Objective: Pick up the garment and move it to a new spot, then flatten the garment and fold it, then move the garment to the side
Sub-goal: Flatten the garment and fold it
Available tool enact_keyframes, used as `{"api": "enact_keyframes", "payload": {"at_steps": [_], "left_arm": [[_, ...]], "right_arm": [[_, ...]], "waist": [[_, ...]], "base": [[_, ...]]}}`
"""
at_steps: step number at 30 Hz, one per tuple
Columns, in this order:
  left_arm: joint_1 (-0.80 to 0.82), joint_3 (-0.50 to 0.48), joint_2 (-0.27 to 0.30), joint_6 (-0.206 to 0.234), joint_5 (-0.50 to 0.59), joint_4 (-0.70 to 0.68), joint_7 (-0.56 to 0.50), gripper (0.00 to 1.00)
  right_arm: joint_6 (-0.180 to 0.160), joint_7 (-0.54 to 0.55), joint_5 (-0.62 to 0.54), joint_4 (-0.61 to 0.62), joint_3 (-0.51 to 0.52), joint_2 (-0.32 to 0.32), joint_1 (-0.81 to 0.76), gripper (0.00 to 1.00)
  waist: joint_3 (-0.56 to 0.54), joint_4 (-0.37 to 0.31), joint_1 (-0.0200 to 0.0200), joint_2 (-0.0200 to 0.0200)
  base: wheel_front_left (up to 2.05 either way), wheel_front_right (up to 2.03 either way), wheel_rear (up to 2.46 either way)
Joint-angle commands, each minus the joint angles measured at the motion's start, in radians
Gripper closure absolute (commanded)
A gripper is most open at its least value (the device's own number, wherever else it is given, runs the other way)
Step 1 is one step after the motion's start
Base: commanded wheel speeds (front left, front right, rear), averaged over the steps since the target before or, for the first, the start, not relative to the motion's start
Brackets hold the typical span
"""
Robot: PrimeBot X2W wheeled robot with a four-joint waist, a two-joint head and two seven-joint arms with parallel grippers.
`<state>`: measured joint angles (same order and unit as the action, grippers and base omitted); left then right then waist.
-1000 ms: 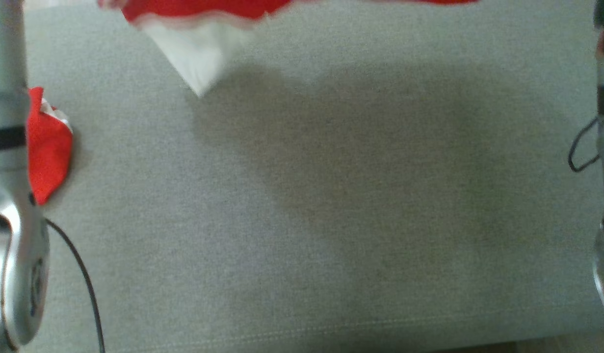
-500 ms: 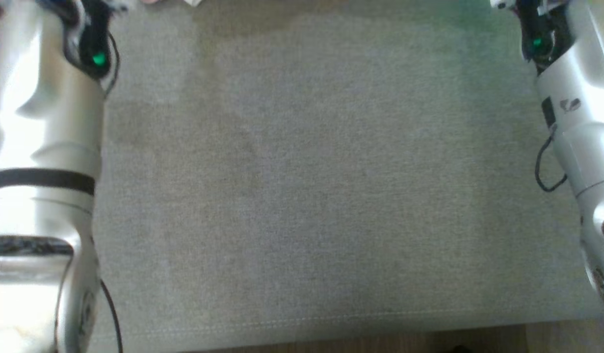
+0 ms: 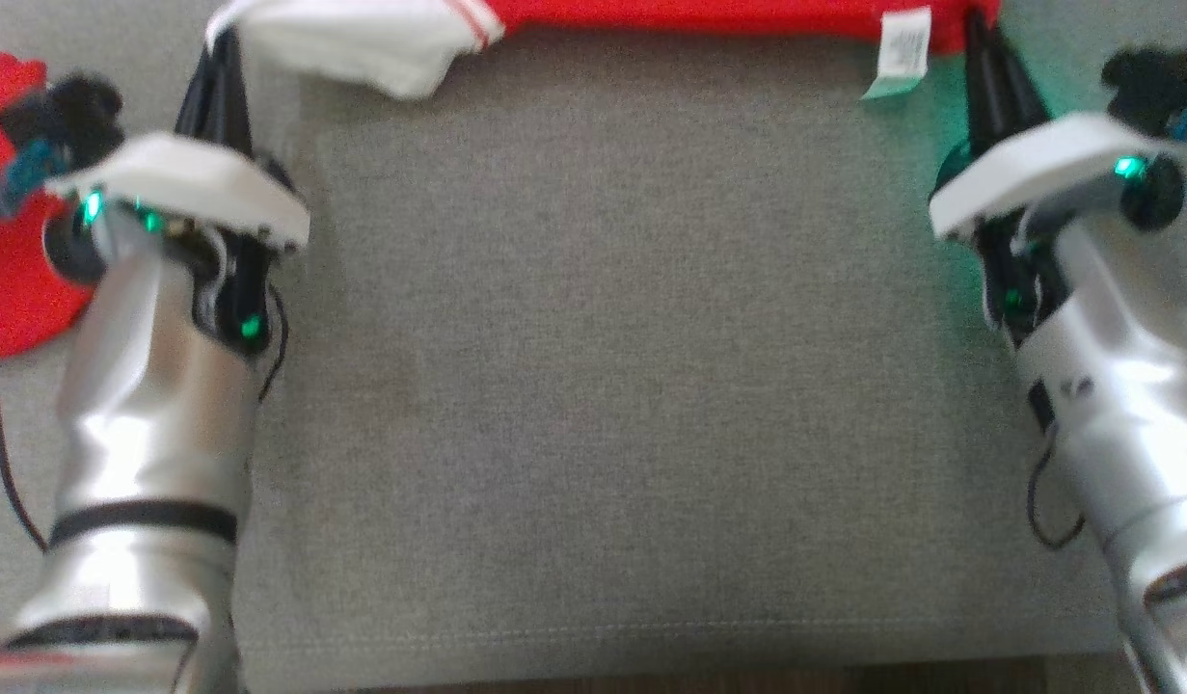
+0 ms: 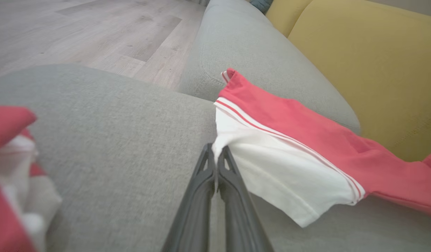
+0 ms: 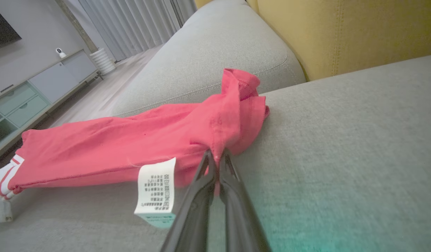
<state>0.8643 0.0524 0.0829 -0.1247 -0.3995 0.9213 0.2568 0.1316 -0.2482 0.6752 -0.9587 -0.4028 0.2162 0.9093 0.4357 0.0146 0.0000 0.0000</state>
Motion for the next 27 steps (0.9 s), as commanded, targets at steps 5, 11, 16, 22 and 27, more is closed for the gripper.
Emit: {"api": "enact_keyframes", "payload": {"at_steps": [5,11,16,22,27], "left_arm": [[-0.137,-0.045,0.035,-0.005,-0.002,-0.110,0.005,1.00],[-0.407,-0.069,0.046,-0.004,0.006,-0.263,0.005,1.00],[-0.621,-0.068,0.042,0.031,0.011,-0.415,-0.025,1.00],[-0.861,-0.073,0.037,0.109,0.011,-0.675,-0.147,1.00],[-1.032,-0.080,0.039,0.172,0.016,-0.880,-0.255,1.00]], "right_arm": [[-0.001,-0.013,0.006,0.102,0.023,-0.001,-0.158,1.00],[-0.001,-0.013,0.014,0.217,0.068,-0.006,-0.402,1.00],[-0.001,0.032,-0.003,0.341,0.116,0.006,-0.578,1.00],[-0.001,0.158,-0.062,0.516,0.217,0.004,-0.762,1.00],[-0.001,0.285,-0.124,0.686,0.329,-0.030,-0.920,1.00]], "waist": [[-0.093,-0.007,0.0000,0.0000],[-0.210,-0.018,0.0000,0.0000],[-0.287,-0.020,0.0000,0.0000],[-0.362,-0.021,0.0000,0.0000],[-0.406,-0.008,0.0000,0.0000]], "base": [[0.00,0.00,0.00],[0.00,0.00,0.00],[0.00,0.00,0.00],[0.00,0.00,0.00],[0.00,0.00,0.00]]}}
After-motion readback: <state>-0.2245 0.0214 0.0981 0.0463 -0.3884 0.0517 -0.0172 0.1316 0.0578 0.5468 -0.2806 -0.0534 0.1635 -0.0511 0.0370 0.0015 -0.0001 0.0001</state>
